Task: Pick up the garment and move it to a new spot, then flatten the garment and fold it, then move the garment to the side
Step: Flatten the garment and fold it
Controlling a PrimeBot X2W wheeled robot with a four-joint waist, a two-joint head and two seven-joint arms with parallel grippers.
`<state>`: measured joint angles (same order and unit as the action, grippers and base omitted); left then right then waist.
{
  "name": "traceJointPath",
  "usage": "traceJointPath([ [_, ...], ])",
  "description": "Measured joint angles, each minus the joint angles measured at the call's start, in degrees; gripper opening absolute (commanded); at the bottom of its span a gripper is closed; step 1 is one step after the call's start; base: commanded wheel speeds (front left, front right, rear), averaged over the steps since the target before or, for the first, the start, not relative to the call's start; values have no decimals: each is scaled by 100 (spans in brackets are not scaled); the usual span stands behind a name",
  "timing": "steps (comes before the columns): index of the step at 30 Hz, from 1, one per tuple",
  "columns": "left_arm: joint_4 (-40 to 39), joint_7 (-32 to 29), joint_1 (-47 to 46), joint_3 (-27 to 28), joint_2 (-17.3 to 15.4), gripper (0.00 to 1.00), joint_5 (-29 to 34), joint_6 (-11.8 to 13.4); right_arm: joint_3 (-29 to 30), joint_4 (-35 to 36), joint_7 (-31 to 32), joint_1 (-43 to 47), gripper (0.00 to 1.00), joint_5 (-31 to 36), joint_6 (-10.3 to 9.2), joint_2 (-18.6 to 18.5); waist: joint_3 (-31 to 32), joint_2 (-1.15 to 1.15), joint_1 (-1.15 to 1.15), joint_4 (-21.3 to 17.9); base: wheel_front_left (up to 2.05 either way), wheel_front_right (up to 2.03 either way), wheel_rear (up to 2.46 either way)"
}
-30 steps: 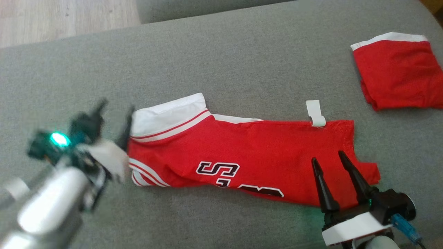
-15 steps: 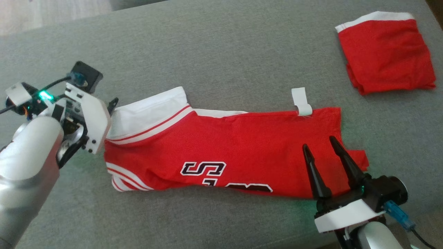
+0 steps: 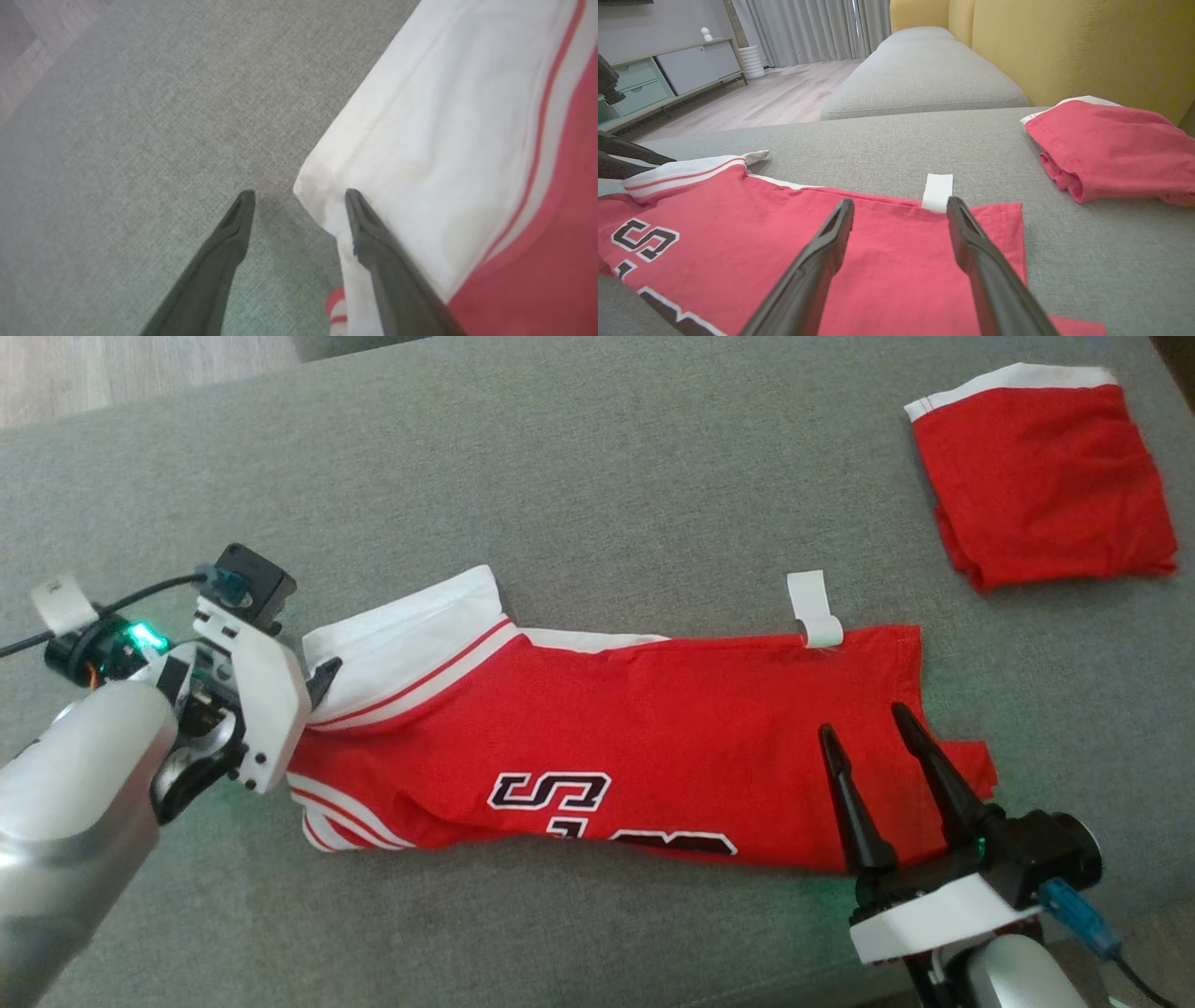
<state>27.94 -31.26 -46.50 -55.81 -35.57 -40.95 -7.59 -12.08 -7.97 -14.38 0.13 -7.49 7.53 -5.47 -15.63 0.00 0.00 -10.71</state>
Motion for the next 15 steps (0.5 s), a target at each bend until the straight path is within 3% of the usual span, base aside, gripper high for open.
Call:
traceJointPath([
  [10,27,267,-42,-199,-40,100,-327,0,-76,5,0,-4,100,0,0,-4,-84,0,0,-70,0,0,0],
  [11,42,268,-64,-222,-41,89,-355,0,-75,7,0,-5,100,0,0,-5,-94,0,0,-86,0,0,0],
  [12,55,269,-94,-244,-41,36,-392,0,-73,7,0,-5,100,0,0,-7,-101,0,0,-101,0,0,0],
  [13,60,269,-133,-281,-41,5,-428,0,-71,7,0,-5,100,0,1,-8,-107,0,0,-117,0,0,0],
  [15,63,268,-171,-352,-33,0,-513,-1,-64,8,0,-6,100,0,0,-10,-111,0,0,-143,0,0,0],
])
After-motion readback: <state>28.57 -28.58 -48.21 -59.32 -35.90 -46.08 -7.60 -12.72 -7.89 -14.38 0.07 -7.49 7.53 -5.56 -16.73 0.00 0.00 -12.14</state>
